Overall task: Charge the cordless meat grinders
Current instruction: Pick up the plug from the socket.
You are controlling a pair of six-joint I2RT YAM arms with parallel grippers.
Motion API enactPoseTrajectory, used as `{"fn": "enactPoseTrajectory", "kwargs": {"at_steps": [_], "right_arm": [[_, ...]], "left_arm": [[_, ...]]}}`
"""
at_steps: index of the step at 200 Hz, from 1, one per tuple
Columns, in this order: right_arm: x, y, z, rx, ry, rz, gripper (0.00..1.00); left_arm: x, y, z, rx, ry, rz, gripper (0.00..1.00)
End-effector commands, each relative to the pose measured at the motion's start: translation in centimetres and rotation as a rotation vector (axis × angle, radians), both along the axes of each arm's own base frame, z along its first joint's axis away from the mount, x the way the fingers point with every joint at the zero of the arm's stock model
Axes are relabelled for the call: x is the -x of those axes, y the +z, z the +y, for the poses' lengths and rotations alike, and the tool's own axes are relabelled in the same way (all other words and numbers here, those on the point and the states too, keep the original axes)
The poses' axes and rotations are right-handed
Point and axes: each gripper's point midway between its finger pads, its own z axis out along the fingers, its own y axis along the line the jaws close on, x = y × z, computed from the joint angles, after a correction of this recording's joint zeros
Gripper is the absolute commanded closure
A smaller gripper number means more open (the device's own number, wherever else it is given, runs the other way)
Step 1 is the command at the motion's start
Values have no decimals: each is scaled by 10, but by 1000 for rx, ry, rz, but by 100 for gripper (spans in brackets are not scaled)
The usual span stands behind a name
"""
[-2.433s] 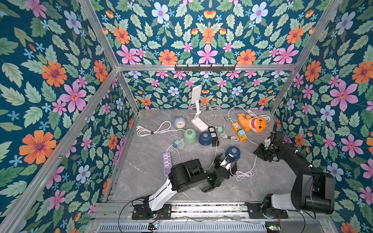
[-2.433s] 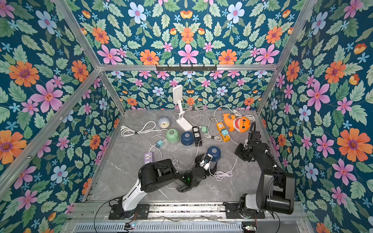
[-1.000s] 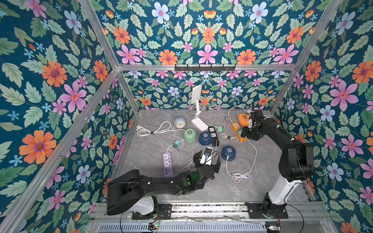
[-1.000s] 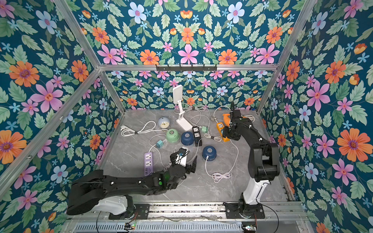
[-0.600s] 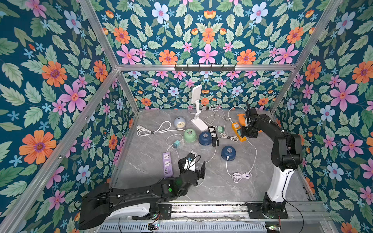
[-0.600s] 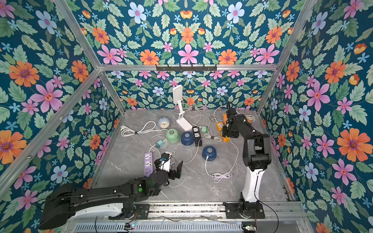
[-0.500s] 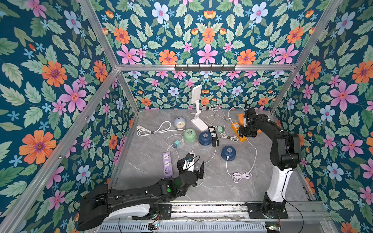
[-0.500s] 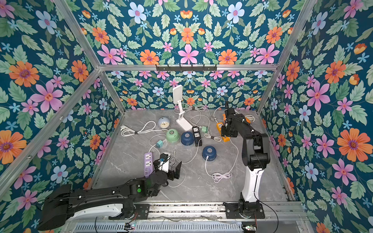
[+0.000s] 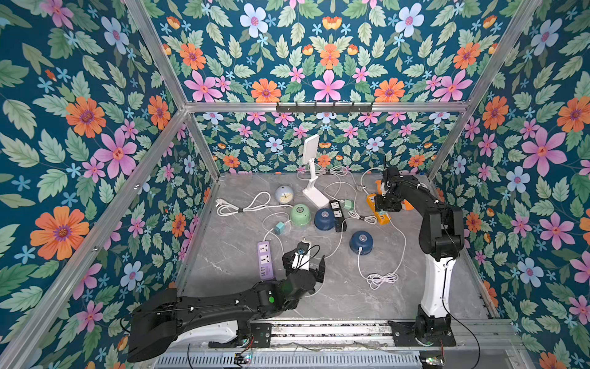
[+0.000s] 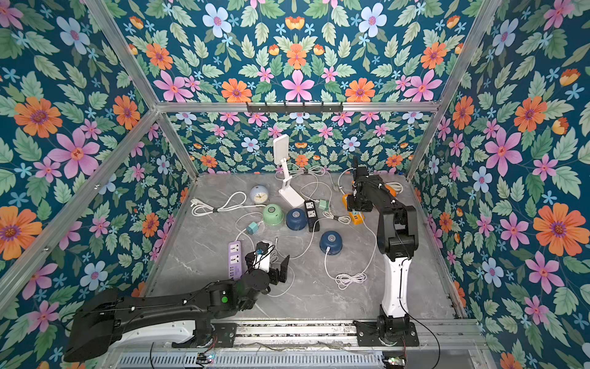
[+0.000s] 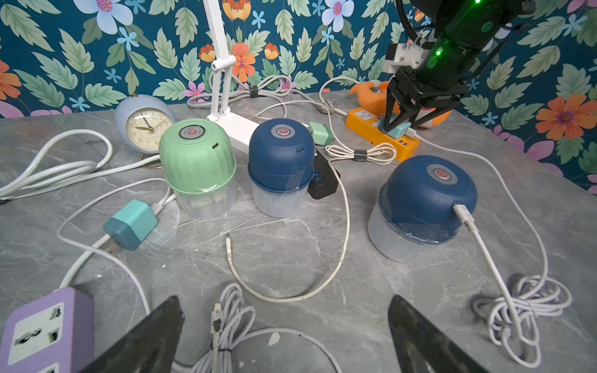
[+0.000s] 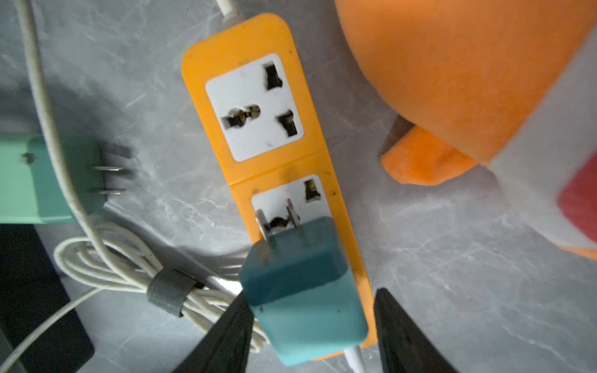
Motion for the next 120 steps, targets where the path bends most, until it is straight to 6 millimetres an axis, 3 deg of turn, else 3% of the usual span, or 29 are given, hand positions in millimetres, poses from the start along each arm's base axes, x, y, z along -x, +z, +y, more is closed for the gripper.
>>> {"fn": "enactPoseTrajectory", "kwargs": {"at_steps": [1, 33, 81, 103, 120], "right_arm": [[4, -2, 0, 9, 22, 19, 41], [1, 0, 1, 2, 27, 2, 48], [-3, 8, 4, -14, 39, -23, 65], [-2, 26, 4, -14, 33, -68, 70], [3, 53, 7, -36, 35, -138, 72]], "left_arm": [[-1, 5, -5, 23, 2, 0, 0], [-3, 10, -10, 22, -9, -1, 1], [-14, 14, -20, 36, -83, 90, 14], [-33, 17, -27, 112, -163, 240, 22], [-56, 26, -26, 150, -184, 350, 23]]}}
